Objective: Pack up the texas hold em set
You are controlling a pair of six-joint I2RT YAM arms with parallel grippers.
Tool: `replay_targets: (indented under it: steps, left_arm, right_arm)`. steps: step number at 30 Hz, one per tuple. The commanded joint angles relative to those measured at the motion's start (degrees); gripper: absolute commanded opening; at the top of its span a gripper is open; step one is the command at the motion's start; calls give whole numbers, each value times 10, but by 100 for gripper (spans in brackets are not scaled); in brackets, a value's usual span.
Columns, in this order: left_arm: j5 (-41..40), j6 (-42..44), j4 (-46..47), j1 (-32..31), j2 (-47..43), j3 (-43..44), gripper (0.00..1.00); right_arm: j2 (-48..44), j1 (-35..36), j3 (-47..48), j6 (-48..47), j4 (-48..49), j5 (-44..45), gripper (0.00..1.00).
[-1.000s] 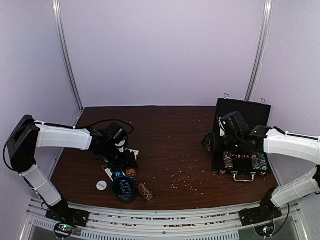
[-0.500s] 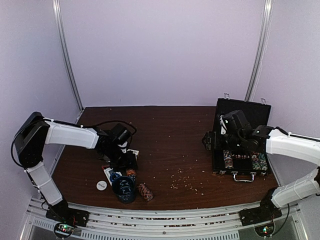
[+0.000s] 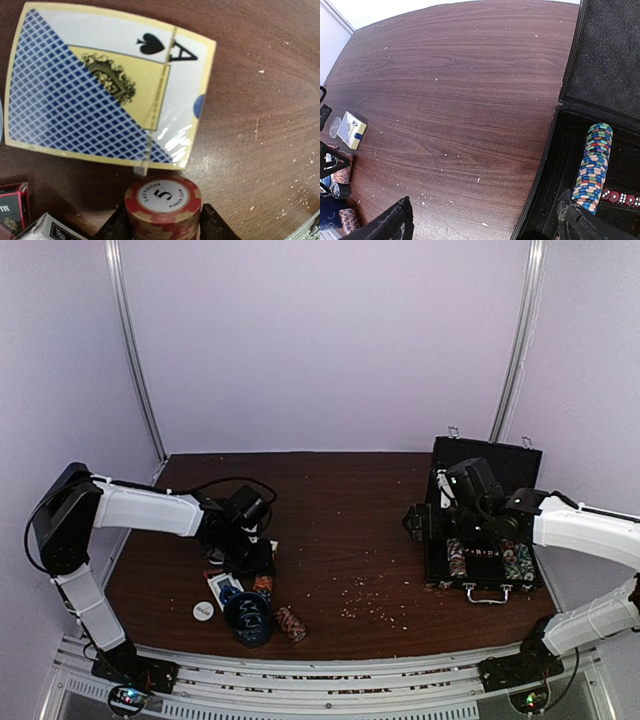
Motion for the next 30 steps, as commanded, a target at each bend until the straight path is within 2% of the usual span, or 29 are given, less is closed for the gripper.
replay_targets:
  steps: [1, 8, 19, 26, 30]
  left_arm:
    - [-14, -10, 7, -18, 17, 39, 46]
    - [7, -18, 6, -53, 66, 104, 45]
    - [55, 23, 6, -89, 167, 262, 43]
    - [71, 39, 8, -100, 194, 338, 43]
    - [91, 37, 38, -105, 187, 339, 43]
  right_arm:
    - [-13, 3, 22, -17, -8, 13, 100]
    - [-7, -2, 40, -29, -2, 15, 100]
    - [-23, -24, 5, -17, -1, 13, 100]
    - [-18, -37, -3, -9, 3, -19, 100]
    - [-9, -37, -9, -11, 14, -60, 100]
